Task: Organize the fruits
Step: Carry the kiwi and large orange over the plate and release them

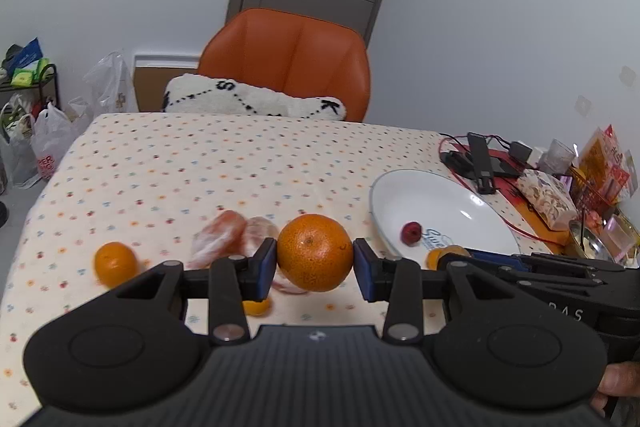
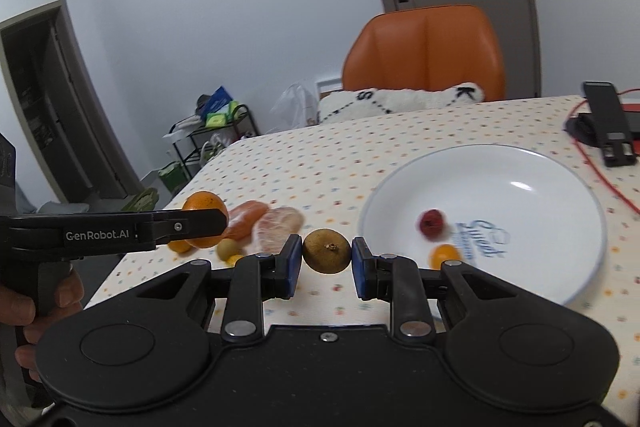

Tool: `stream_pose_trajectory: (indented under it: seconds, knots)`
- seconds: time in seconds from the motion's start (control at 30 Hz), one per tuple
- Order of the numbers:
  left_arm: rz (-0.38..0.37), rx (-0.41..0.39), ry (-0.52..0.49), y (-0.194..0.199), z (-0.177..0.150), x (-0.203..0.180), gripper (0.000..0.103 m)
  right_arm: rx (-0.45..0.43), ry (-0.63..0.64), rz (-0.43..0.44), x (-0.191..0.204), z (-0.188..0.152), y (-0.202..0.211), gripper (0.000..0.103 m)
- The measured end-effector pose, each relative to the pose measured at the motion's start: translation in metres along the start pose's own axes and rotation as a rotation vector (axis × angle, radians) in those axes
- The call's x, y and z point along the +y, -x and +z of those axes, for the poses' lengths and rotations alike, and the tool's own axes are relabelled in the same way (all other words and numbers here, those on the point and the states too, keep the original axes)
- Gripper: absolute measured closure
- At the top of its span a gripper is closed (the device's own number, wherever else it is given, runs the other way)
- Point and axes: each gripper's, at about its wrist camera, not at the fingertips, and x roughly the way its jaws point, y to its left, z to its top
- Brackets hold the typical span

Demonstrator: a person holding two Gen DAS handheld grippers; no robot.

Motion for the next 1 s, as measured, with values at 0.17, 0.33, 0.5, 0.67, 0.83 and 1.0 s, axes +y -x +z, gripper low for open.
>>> stream_pose_trajectory:
  seconds: [0.17,0.33,0.5,0.67,0.83,1.0]
  knots:
    - [-0.015,0.016,-0.027,-0.013,0.001,-0.020,0.064,-0.015,-0.032,-0.032,-0.023,-0.005,0.010,0.078]
    - [-0.037,0.032,-0.053,-0.024,0.001,-0.040,0.064,-0.022,-0.055,-0.061,-0.044,-0.008,0.017,0.078]
    - [-0.053,0.050,-0.075,-0.037,0.001,-0.058,0.064,-0.026,-0.080,-0.091,-0.065,-0.010,0.022,0.078]
    - [-0.062,0.064,-0.093,-0.051,0.003,-0.072,0.064,-0.029,-0.100,-0.117,-0.082,-0.012,0.025,0.078]
    - [-0.069,0.083,-0.107,-0.065,0.004,-0.084,0.064,-0.028,-0.122,-0.128,-0.093,-0.014,0.023,0.078]
    - [-0.069,0.101,-0.110,-0.077,0.004,-0.090,0.064,-0.031,-0.128,-0.132,-0.099,-0.014,0.022,0.077]
